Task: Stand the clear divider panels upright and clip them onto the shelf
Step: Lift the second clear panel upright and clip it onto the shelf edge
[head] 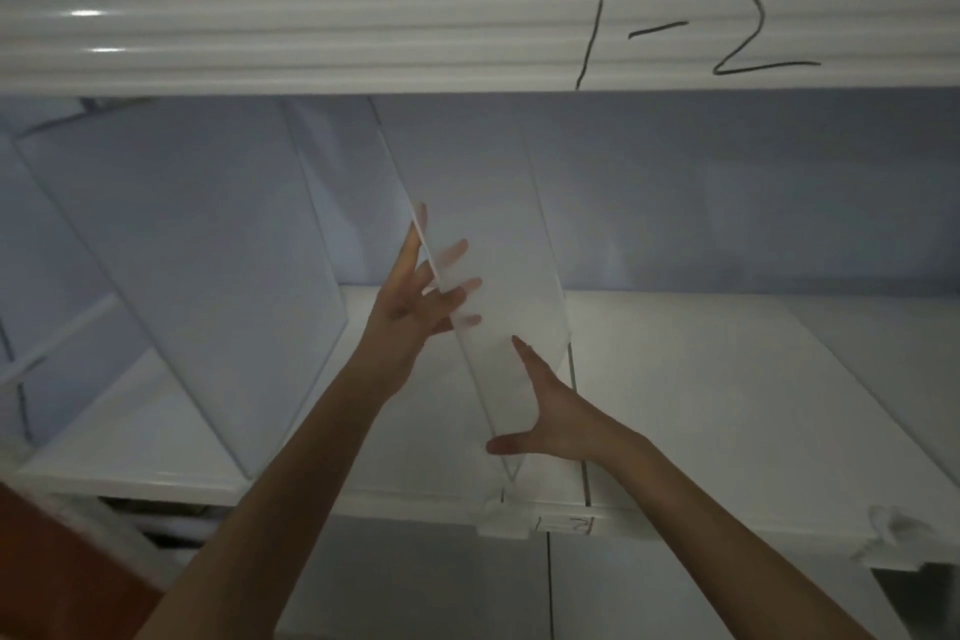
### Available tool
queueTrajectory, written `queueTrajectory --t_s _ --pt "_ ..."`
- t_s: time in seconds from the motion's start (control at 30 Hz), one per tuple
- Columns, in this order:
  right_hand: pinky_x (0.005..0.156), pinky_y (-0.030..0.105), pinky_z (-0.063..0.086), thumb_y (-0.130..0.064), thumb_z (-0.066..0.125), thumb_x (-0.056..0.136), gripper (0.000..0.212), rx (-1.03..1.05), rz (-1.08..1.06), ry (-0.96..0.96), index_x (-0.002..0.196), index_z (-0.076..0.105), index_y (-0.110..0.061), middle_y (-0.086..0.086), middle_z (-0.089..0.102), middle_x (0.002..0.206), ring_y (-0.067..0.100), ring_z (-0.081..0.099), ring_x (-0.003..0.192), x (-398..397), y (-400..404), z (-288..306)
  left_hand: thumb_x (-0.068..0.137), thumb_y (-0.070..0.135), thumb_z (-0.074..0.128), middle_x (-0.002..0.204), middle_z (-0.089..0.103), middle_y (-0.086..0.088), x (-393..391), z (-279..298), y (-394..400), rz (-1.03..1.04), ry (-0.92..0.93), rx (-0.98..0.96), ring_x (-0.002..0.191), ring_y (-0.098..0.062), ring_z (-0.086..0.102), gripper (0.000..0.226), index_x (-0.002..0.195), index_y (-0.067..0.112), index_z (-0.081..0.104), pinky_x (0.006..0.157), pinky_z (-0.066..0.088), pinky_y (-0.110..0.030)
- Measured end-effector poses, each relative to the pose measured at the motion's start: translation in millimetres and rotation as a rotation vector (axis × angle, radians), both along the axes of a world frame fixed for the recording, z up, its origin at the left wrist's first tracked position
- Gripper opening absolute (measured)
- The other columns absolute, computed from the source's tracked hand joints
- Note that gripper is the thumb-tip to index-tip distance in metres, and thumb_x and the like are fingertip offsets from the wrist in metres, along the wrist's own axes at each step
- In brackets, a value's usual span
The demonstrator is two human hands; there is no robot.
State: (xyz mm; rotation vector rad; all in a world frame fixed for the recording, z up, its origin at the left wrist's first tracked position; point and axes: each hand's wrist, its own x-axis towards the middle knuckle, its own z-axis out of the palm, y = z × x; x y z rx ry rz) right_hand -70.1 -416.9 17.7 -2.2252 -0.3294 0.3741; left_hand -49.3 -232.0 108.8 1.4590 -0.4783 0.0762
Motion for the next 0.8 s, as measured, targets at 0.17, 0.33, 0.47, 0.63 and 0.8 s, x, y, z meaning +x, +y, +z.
queueTrajectory --t_s 0.17,0.33,0.47,0.63,0.8 --pt "0.121 0.040 0.018 -0.045 0.082 0.065 0.131 0.064 -0.013 0.026 0.149 -0.018 -0.031 -0.012 -0.003 0.161 0.012 0.008 0.148 -4.3 10.2 -4.6 0.094 0.002 0.048 0.135 0.042 -0.004 -12.9 6.1 -9.8 0.042 -0.042 0.105 0.110 -0.028 0.060 0.068 0.123 0.056 0.021 0.079 0.059 -0.041" --pt "0.113 0.025 0.020 -0.046 0.081 0.067 0.133 0.047 -0.069 0.062 0.146 -0.025 -0.031 -0.007 -0.002 0.162 0.016 0.012 0.148 -9.9 19.5 -9.8 0.094 -0.002 0.042 0.134 0.044 0.002 -24.3 2.5 -24.1 0.184 -0.052 0.277 0.108 -0.020 0.060 0.072 0.129 0.055 0.012 0.077 0.059 -0.045" --pt "0.096 0.018 0.030 -0.039 0.077 0.075 0.129 -0.001 -0.121 0.057 0.144 -0.031 -0.025 0.001 0.022 0.159 0.020 0.036 0.138 -14.5 26.8 -2.1 0.094 -0.003 0.039 0.113 0.048 0.011 -28.6 0.1 -40.3 0.262 -0.087 0.371 0.076 0.006 0.055 0.063 0.146 0.022 0.014 0.073 0.058 -0.032" --pt "0.063 0.019 0.046 -0.031 0.073 0.078 0.128 -0.050 -0.073 0.060 0.138 -0.040 -0.026 0.012 0.045 0.137 0.013 0.060 0.073 -13.0 23.1 -3.1 0.094 -0.003 0.038 0.106 0.048 0.002 -35.6 1.9 -56.2 0.257 -0.149 0.426 0.072 -0.005 0.053 0.064 0.147 0.021 0.012 0.067 0.054 -0.018" --pt "0.091 0.028 0.051 -0.029 0.069 0.081 0.120 -0.075 -0.050 0.092 0.143 -0.033 -0.022 0.006 0.019 0.156 0.023 0.059 0.107 -16.2 23.3 2.9 0.094 -0.002 0.037 0.105 0.051 -0.002 -36.8 6.9 -61.2 0.226 -0.171 0.483 0.062 -0.013 0.054 0.062 0.147 0.021 0.013 0.058 0.054 -0.018"
